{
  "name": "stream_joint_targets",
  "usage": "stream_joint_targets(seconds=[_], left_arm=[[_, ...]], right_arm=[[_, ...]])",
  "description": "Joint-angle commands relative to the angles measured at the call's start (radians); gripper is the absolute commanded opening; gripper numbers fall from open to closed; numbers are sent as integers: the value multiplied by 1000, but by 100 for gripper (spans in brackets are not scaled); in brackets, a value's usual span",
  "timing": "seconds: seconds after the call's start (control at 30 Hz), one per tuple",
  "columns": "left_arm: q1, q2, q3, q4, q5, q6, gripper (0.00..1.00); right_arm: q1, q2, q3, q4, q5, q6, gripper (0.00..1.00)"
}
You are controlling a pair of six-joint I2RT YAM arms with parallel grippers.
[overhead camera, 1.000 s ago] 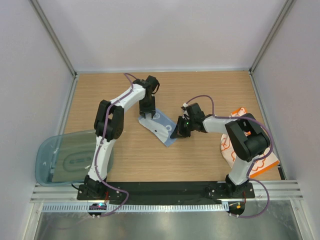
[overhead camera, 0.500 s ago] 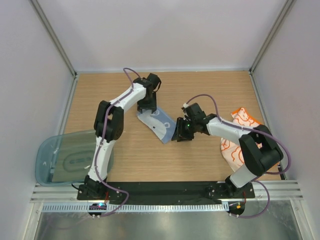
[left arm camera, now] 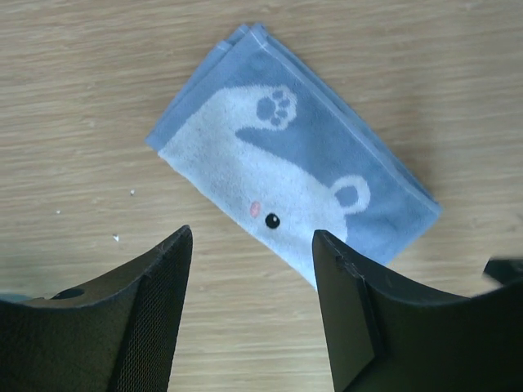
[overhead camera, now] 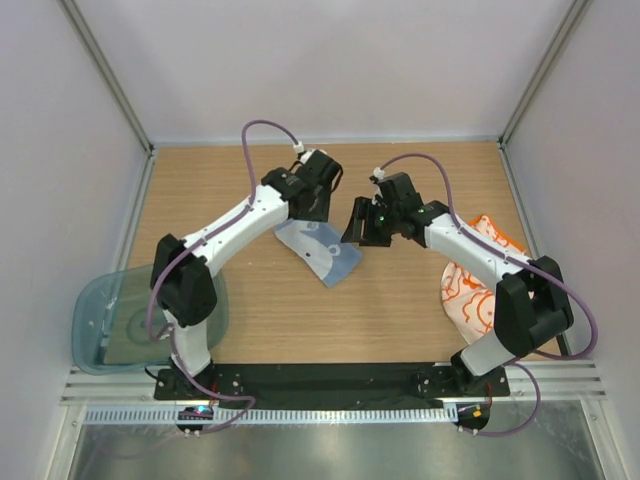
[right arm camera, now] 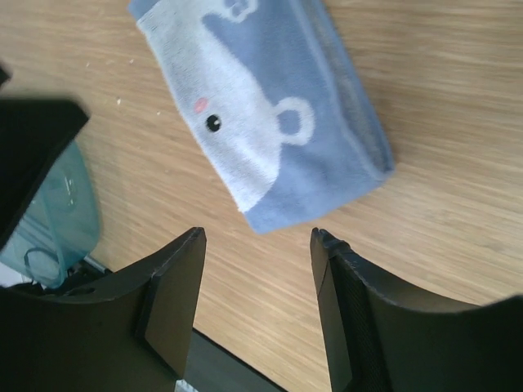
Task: Roll the towels
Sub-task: Fold the towel
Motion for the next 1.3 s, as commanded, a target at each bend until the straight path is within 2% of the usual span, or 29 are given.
stream_joint_targets(seconds=[0.0,0.17,0.37,0.47,0.5,0.53,0.6,0.63,0.67,0.8,0.93,1.07,1.27], left_arm=[[-40,-106,-91,77,-103,14,62],[-72,-302,-250,149,-82,20,62],[-95,-517,-284,153,-69,42,65],[-96,-669,-335,214,-98,46,80],[-96,-710,-373,231,-106,49,95],[-95,-774,-394,252,-124,53,100],[-95,-836,-456,347,-140,86,100],[-95,-888,-518,385,-141,103,100],[-93,-910,-552,463,-138,124,100],[-102,-941,-629,565,-170,217,100],[-80,-869,-599,501,-201,203,100],[-37,-776,-519,348,-210,171,100],[5,-761,-534,332,-145,155,100]], right_arm=[[-66,11,2,-5,8,-19,61],[-96,49,-50,61,-49,-11,61],[-96,37,-89,118,-37,-3,63],[-97,-24,-126,168,0,-3,63],[-97,-49,-139,185,12,-5,64],[-96,-72,-155,202,35,1,67],[-94,-141,-198,257,61,7,78],[-96,-158,-212,274,84,15,87],[-94,-175,-222,297,93,15,88],[-96,-218,-274,348,142,29,91],[-97,-181,-252,316,138,67,90],[-117,-102,-186,177,184,56,89],[-148,36,-178,228,100,92,78]])
